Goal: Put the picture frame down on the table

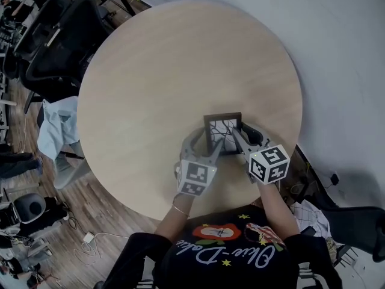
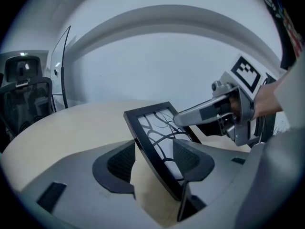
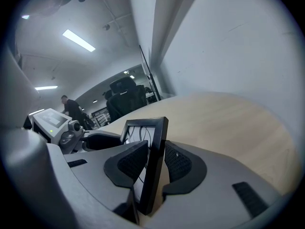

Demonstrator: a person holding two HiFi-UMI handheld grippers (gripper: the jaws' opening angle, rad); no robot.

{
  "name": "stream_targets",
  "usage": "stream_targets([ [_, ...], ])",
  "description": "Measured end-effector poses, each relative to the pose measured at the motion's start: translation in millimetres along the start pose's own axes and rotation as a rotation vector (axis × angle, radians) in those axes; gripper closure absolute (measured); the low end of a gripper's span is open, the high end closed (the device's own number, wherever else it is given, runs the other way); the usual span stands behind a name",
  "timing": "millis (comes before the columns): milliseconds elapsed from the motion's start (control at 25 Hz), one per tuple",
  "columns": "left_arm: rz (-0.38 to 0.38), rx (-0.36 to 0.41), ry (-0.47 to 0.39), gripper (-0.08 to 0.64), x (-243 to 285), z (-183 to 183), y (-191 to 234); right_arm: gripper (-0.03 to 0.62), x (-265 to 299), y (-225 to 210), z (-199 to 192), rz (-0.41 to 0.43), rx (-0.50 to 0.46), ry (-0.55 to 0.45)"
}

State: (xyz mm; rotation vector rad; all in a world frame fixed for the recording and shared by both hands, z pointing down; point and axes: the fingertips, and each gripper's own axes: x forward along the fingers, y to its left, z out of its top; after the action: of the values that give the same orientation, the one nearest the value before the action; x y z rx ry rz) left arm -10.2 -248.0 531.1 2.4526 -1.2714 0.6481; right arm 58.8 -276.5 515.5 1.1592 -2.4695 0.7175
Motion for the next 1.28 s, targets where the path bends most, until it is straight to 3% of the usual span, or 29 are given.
stream_targets([
  [600, 0.040, -0.003, 0.028, 0.330, 6.6, -9.5, -0.5, 0.494, 9.7, -11.3, -17.7, -0.042, 0.067, 0.048],
  [1280, 0.031, 0.021, 0.096, 0.345, 12.9, -28.9, -6.5, 0.505, 15.2, -13.5, -26.9, -0.051, 0.009, 0.097],
])
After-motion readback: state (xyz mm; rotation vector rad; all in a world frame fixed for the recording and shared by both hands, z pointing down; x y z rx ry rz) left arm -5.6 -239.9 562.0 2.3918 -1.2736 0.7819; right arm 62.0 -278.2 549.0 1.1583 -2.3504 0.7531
